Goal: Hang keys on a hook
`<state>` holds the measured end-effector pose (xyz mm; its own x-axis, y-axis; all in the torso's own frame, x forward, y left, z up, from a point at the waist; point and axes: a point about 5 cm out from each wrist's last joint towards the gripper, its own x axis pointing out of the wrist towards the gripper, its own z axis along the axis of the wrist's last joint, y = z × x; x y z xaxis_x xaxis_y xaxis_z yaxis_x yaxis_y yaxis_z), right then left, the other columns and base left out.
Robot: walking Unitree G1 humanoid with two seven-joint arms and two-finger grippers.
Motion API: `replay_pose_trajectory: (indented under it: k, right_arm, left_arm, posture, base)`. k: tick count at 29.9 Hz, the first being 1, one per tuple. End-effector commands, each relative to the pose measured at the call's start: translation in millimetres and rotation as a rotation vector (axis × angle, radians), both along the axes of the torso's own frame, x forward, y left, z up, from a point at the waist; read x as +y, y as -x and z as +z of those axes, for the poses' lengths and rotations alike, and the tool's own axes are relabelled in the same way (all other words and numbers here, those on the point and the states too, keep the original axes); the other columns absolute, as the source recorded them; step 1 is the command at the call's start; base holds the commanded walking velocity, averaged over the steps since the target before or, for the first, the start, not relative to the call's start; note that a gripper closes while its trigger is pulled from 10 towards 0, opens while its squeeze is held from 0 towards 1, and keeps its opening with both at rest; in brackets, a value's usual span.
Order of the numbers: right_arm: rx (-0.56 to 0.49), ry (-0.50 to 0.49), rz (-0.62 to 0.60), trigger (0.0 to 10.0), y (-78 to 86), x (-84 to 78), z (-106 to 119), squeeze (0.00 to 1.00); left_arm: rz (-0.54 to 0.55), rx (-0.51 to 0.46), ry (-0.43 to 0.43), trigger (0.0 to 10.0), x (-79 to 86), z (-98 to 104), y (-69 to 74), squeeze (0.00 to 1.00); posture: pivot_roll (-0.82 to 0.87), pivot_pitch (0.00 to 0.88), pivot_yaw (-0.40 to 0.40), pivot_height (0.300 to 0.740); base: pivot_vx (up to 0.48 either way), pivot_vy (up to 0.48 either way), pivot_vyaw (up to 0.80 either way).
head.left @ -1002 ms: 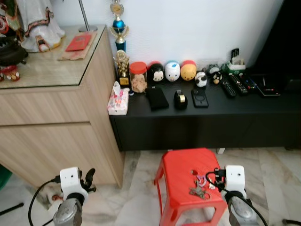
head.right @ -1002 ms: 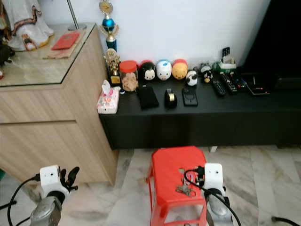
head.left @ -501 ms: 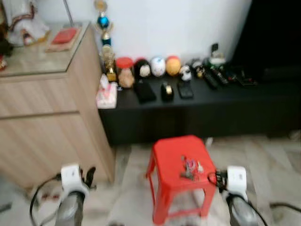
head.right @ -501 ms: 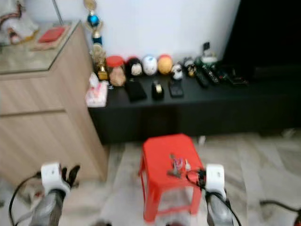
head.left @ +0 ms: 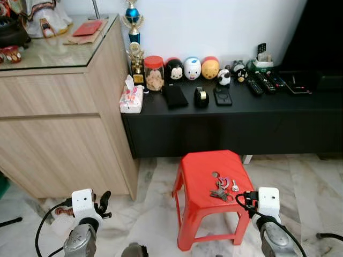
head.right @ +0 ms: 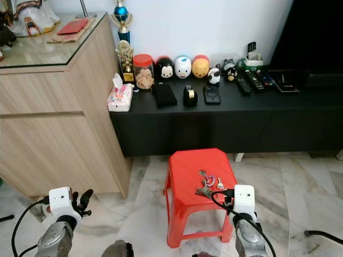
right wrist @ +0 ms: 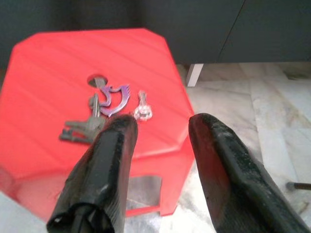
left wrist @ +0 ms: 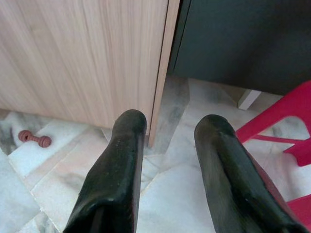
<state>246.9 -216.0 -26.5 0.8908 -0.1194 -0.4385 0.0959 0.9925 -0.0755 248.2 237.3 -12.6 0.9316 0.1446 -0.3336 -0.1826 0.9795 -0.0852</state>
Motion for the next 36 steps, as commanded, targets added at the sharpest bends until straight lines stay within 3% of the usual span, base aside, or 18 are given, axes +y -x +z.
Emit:
replay_pose_trajectory:
  k: [1, 25, 36]
  right_arm:
    - [0.002, -0.009, 0.007, 10.0, 0.4, 1.0, -0.5, 0.0]
    - [-0.002, 0.02, 0.044, 10.0, 2.1, 2.3, -0.9, 0.0]
    - [-0.026, 0.038, 0.06, 10.0, 0.3, 1.1, 2.4, 0.0]
  left_arm:
    - [0.005, 0.021, 0.003, 10.0, 0.4, -1.6, 0.3, 0.0]
    - [0.034, 0.017, -0.008, 10.0, 2.9, 0.0, -1.0, 0.0]
    - [0.019, 0.017, -0.019, 10.0, 2.3, 1.3, -3.3, 0.0]
  posture:
    - [-0.11, 0.0, -0.009, 0.617]
    - [-0.11, 0.0, -0.012, 0.617]
    - [-0.11, 0.0, -0.009, 0.617]
  base:
    - [0.0, 0.0, 0.0]
    - [0.0, 0.0, 0.05]
    - [0.256, 0.0, 0.11]
